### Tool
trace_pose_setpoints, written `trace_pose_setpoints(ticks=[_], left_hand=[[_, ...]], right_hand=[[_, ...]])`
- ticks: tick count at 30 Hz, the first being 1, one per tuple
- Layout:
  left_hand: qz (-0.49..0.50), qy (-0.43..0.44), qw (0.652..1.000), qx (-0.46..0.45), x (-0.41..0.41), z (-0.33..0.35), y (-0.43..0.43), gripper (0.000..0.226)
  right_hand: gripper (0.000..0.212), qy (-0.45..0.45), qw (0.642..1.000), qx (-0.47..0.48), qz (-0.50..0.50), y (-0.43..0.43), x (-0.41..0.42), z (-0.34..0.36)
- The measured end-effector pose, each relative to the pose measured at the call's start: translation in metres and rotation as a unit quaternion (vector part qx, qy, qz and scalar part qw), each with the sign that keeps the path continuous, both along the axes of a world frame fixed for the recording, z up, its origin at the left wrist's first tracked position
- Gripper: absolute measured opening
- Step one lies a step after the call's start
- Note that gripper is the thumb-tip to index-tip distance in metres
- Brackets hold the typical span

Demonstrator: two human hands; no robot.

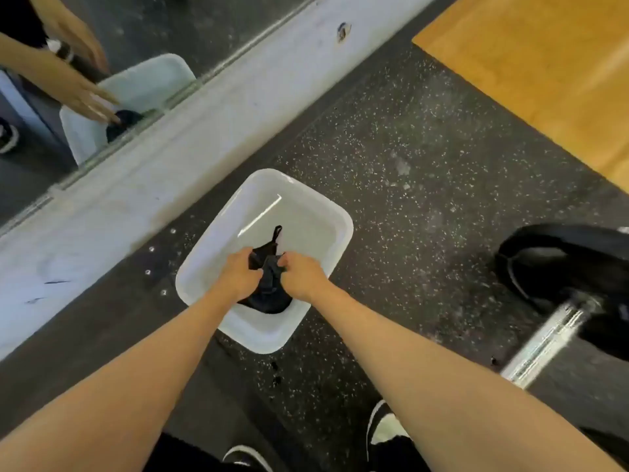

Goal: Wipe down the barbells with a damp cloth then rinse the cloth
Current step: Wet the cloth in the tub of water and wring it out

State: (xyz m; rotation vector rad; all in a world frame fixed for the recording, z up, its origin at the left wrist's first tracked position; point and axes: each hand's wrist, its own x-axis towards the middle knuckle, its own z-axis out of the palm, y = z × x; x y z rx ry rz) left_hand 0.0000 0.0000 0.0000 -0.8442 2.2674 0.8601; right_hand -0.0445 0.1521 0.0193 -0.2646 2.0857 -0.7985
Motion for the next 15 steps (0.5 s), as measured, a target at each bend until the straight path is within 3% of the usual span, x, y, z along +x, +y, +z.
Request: trace_pose_setpoints(ticks=[5, 6, 8, 11, 13, 15], left_hand=[[-0.019, -0.001, 0.997, -0.068, -0.001, -0.106, -0.023, 0.078], [-0.020, -0.012, 0.997, -0.079, 0.002, -0.107, -0.018, 0.079], [-0.029, -0.027, 0.995, -0.090, 0.005, -0.107, -0.005, 0.060], [0.026, 0.012, 1.000, 0.014, 0.005, -0.116, 0.002, 0.013], [0.129, 0.015, 0.985, 0.115, 0.010, -0.113, 0.003, 0.021], [0.226, 0.022, 0.961, 0.157, 0.014, -0.115, 0.002, 0.028]], right_hand=[[0.058, 0.025, 0.998, 0.055, 0.018, -0.027, 0.022, -0.089], [0.059, 0.028, 0.997, 0.064, 0.012, -0.033, 0.026, -0.102], [0.054, 0.035, 0.996, 0.079, -0.018, -0.043, 0.032, -0.116], [0.049, -0.051, 0.992, 0.035, -0.113, -0.056, 0.036, -0.130], [0.050, -0.099, 0.980, -0.009, -0.175, -0.054, 0.036, -0.128], [0.037, -0.103, 0.971, -0.044, -0.213, -0.051, 0.036, -0.122]])
